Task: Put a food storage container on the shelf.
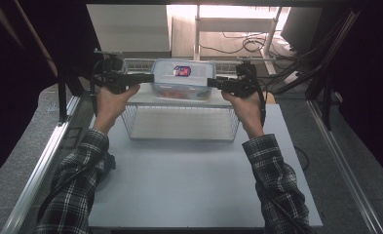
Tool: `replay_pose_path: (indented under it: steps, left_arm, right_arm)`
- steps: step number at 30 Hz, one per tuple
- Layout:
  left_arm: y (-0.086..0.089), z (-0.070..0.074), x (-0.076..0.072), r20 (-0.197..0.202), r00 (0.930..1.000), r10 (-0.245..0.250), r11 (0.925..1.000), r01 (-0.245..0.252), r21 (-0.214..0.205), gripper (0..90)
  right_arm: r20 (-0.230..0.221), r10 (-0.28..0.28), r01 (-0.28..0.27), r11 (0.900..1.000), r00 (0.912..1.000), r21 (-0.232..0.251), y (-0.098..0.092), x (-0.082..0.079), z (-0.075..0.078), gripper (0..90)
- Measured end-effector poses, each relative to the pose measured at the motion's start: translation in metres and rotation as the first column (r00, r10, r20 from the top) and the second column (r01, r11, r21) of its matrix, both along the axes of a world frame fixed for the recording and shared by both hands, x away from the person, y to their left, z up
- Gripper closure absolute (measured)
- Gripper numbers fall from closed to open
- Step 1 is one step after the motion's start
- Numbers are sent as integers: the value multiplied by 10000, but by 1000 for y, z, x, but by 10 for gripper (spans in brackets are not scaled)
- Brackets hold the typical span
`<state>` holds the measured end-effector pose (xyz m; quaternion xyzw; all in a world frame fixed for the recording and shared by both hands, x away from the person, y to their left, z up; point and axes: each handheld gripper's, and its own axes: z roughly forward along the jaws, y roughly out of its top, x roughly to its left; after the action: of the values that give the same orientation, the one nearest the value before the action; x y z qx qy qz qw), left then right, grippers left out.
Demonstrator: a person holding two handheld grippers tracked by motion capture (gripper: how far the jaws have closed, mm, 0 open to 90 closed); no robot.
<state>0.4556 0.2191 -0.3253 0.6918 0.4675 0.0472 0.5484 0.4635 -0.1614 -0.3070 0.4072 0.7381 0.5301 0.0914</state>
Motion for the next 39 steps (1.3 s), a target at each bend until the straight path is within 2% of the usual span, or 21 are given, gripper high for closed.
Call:
replay_pose_path:
  steps: [3,10,21,23,25,28,30,32,35,39]
  left_arm:
    - [0,0,-1,-3,9998,-191,9997,191,-156,550]
    - [-1,3,-7,-188,9998,-114,9999,112,-90,561]
    - [2,-3,-13,-131,9997,-225,9980,217,-600,562]
    - [2,-3,-13,-93,9998,-197,9983,191,-556,563]
    - [0,-1,-15,96,9999,-112,9996,115,-269,560]
    - [-2,2,-20,372,9993,-12,10000,8,90,486]
    - [-3,4,-24,508,9987,-33,9998,22,205,440]
    - [-3,4,-29,620,9979,-181,9997,172,150,389]
    - [-3,2,-38,793,9959,-432,9991,430,35,326]
    - [-8,-4,-52,994,9917,-811,9963,780,350,255]
  right_arm:
    - [73,-11,11,10000,10000,-73,1,0,0,515]
    - [30,19,-20,10000,10000,57,0,1,-1,523]
    - [-91,90,-90,10000,9999,-37,-1,1,1,527]
    - [-104,80,-80,10000,9999,28,-1,2,1,523]
    - [-84,-14,14,10000,10000,0,-1,1,1,513]
    - [124,-191,193,9996,9997,-224,-1,-2,2,481]
    - [234,-217,218,9997,9995,-53,-4,-4,3,443]
    - [253,-204,202,9998,9995,88,-9,-6,3,410]
    - [440,-183,187,9998,9989,-92,-14,-12,1,383]
    - [693,-37,61,9994,9976,-345,-19,-24,-2,328]
